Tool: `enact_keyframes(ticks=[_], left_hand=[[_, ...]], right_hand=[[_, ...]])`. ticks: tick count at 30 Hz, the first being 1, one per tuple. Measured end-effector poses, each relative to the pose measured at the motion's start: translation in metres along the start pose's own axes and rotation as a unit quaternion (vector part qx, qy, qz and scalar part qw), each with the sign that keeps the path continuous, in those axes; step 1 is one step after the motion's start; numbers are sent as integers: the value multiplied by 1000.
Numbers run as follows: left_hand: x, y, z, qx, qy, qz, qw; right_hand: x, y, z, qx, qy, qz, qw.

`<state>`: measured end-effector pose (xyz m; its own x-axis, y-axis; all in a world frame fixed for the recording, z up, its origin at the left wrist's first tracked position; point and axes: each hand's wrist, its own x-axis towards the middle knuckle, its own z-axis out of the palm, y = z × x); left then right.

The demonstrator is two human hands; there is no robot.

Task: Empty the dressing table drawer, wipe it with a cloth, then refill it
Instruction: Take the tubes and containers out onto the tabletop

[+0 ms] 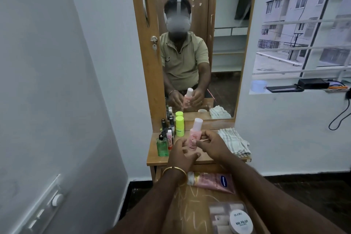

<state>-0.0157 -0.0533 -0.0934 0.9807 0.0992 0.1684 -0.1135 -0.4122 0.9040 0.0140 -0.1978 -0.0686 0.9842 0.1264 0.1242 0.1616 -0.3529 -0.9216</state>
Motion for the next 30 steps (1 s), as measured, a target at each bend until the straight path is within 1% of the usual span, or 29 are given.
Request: enact_keyframes(ticks=[2,4,8,10,15,17,23,30], left_hand=[[11,-6,3,55,-22,-23,998],[20,-13,4,105,-34,-29,993],[32,-31,6,149,-50,-23,987],[35,-39,6,152,-49,-16,987],[34,-48,11,166,-28,42,985],[33,-49,12,165,-21,50,985],[36,-48,12,163,-18,44,985],[37,-46,10,169,-25,22,985]], right_hand=[[19,3,2,-41,23,-5,999],[33,5,6,-78,32,-6,996],[58,13,17,-119,47,-22,992],[70,18,24,-127,46,-34,990],[89,25,31,-126,56,-45,989],[94,30,33,-128,54,-42,989],[104,38,36,-121,54,-50,990],[102,39,35,-100,58,-29,993]])
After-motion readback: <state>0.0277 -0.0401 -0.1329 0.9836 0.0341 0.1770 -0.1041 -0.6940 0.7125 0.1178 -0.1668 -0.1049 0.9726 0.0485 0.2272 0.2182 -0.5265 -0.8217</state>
